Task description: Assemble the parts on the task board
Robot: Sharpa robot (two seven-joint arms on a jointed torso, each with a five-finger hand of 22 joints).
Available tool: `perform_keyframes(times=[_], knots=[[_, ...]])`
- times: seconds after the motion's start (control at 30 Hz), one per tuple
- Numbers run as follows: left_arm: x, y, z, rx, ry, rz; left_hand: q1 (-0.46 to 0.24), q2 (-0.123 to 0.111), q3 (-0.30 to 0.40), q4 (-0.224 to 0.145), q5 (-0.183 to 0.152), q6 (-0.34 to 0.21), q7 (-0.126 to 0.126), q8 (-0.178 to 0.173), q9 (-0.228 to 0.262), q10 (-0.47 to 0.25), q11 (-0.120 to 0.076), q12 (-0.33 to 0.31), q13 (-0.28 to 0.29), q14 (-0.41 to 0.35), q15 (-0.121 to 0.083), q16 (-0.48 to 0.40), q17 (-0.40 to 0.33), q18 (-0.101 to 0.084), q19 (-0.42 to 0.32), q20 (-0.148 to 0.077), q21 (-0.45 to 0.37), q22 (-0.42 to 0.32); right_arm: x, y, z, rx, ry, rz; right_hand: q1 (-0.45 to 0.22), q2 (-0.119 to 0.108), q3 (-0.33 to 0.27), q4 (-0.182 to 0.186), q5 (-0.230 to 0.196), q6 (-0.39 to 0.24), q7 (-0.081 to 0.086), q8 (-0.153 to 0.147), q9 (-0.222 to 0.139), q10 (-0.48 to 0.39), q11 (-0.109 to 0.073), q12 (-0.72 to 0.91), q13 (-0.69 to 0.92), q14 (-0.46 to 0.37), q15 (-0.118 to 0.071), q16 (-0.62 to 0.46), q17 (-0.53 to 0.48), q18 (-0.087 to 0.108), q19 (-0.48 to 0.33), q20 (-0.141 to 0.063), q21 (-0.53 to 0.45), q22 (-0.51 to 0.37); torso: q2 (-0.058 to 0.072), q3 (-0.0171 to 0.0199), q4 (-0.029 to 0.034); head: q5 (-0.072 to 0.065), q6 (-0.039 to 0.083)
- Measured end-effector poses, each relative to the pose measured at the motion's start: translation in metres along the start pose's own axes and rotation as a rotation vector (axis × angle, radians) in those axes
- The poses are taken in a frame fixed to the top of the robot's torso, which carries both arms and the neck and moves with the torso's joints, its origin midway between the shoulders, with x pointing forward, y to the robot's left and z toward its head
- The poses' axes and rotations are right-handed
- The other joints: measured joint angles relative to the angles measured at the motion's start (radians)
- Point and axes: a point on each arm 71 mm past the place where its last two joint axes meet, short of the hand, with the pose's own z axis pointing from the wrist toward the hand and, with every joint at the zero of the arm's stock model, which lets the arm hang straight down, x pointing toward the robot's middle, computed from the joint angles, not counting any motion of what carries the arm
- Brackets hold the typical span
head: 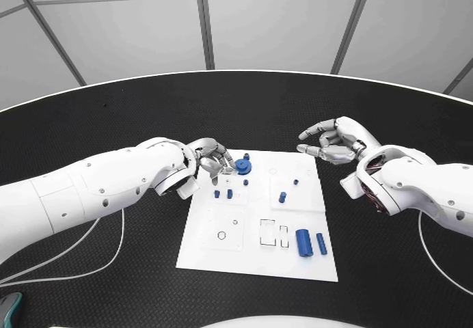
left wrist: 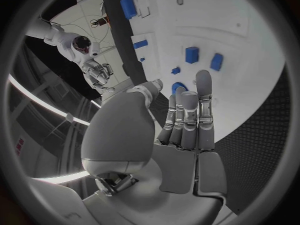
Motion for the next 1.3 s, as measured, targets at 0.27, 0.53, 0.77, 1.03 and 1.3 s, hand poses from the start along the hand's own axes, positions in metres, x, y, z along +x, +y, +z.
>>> perform_keyframes(times=[0.27,0.53,0.77,1.03,1.3], knots=[[0.010,-0.028,0.007,0.252,-0.059,0.147,0.072,-0.053,0.150,-0.125,0.000,0.095,0.014,-0.103,-0.137,-0.015,0.015,-0.129,-0.150,-0.029,0.008,0.044,-0.029,0.000,-0.008,0.008,0.041,0.028,0.000,0.001,0.000,-0.001,0.003,0.001,0.000,0.000,0.000,0.000,0.000,0.000,0.000,0.000,0.000,0.000,0.000,0.000,0.000,0.000,0.000,0.000,0.000,0.000,0.000,0.000,0.000,0.000,0.003,-0.0010,-0.0002,-0.018,0.012],[0.018,-0.037,0.014,0.300,-0.060,0.325,0.051,-0.073,0.160,-0.175,0.000,0.132,0.012,-0.127,-0.186,-0.008,0.008,-0.173,-0.210,0.054,0.005,0.133,0.071,0.000,-0.008,0.008,0.088,0.056,0.001,0.001,-0.001,-0.003,0.005,0.002,0.000,0.000,0.000,0.000,0.000,0.000,0.000,0.000,0.000,0.000,0.000,0.000,0.001,0.000,0.000,0.000,0.000,0.000,0.000,0.000,0.000,0.000,0.003,-0.0016,-0.0001,-0.024,0.014],[0.023,-0.038,0.019,0.287,-0.043,0.465,0.033,-0.077,0.170,-0.199,0.000,0.164,0.009,-0.134,-0.211,0.001,0.007,-0.225,-0.257,0.073,0.006,0.152,0.067,0.000,-0.008,0.008,0.102,0.065,0.002,0.002,-0.001,-0.006,0.007,0.003,0.000,0.000,0.003,0.003,0.005,0.000,0.000,0.000,-0.001,0.000,0.000,0.000,0.001,0.000,0.000,0.000,0.000,0.000,0.000,0.000,0.000,0.000,0.002,-0.0015,0.0009,-0.024,0.010],[0.028,-0.036,0.026,0.271,-0.049,0.534,0.017,-0.080,0.174,-0.222,0.000,0.181,0.009,-0.159,-0.240,0.009,0.015,-0.285,-0.305,0.070,0.009,0.152,0.048,0.000,-0.008,0.008,0.112,0.070,0.002,0.003,-0.001,-0.008,0.009,0.004,0.000,0.000,0.003,0.003,0.005,0.000,0.000,0.000,-0.001,0.000,0.000,0.000,0.001,0.000,0.000,0.000,0.000,0.000,0.000,0.000,0.000,0.000,0.002,-0.0018,0.0011,-0.024,0.010],[0.032,-0.037,0.031,0.263,-0.040,0.547,0.011,-0.073,0.174,-0.233,0.000,0.195,0.010,-0.168,-0.255,0.040,0.012,-0.296,-0.325,0.087,0.009,0.176,0.073,0.000,-0.007,0.008,0.122,0.074,0.003,0.003,-0.001,-0.009,0.011,0.005,0.000,0.000,0.003,0.003,0.005,0.000,0.000,0.000,-0.001,0.000,0.000,0.000,0.001,0.000,0.000,0.000,0.000,0.000,0.000,0.000,0.000,0.000,0.001,-0.0005,-0.0001,-0.024,0.008]])
